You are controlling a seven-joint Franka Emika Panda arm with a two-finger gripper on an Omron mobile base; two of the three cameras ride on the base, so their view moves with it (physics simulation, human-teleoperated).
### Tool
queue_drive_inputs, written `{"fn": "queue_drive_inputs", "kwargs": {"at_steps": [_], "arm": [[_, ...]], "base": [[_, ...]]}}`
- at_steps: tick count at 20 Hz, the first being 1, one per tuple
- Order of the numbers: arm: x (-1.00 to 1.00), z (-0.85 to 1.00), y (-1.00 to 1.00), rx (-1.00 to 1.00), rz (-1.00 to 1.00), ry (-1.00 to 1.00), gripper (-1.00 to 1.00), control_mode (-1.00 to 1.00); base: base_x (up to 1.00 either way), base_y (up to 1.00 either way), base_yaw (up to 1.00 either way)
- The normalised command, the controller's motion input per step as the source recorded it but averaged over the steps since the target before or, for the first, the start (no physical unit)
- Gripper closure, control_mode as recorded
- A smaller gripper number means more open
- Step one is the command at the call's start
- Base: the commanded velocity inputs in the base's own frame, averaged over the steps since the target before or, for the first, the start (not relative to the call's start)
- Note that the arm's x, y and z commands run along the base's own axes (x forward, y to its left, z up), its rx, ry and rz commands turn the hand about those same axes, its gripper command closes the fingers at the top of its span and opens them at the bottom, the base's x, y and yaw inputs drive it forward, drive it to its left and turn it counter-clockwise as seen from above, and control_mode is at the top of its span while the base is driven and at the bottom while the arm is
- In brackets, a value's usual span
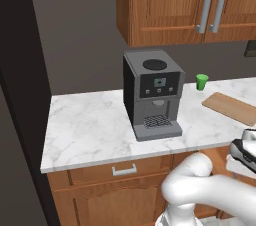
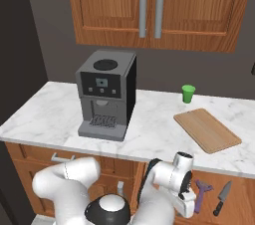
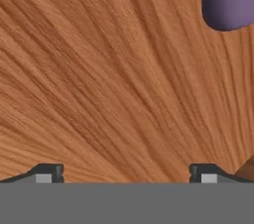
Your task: Open the drawer on the right and place the cutting tools on the cutting board.
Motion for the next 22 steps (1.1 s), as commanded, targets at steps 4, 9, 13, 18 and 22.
{"fn": "queue_drive_inputs", "kwargs": {"at_steps": [4, 9, 13, 18, 22], "arm": [[-0.81, -0.12, -0.54, 0.0, -0.2, 0.01, -1.0, -1.0], [-0.99, -0.18, -0.59, 0.0, -0.21, 0.0, -1.0, -1.0], [-1.0, -0.24, -0.56, 0.0, -0.24, 0.0, -1.0, -1.0], [-1.0, -0.13, -0.49, -0.01, -0.29, 0.0, -1.0, -1.0], [-1.0, -0.01, -0.4, -0.02, -0.34, 0.02, -1.0, -1.0]], "base": [[0.0, 0.0, 0.0], [0.0, 0.0, 0.0], [0.0, 0.0, 0.0], [0.0, 0.0, 0.0], [0.0, 0.0, 0.0]]}}
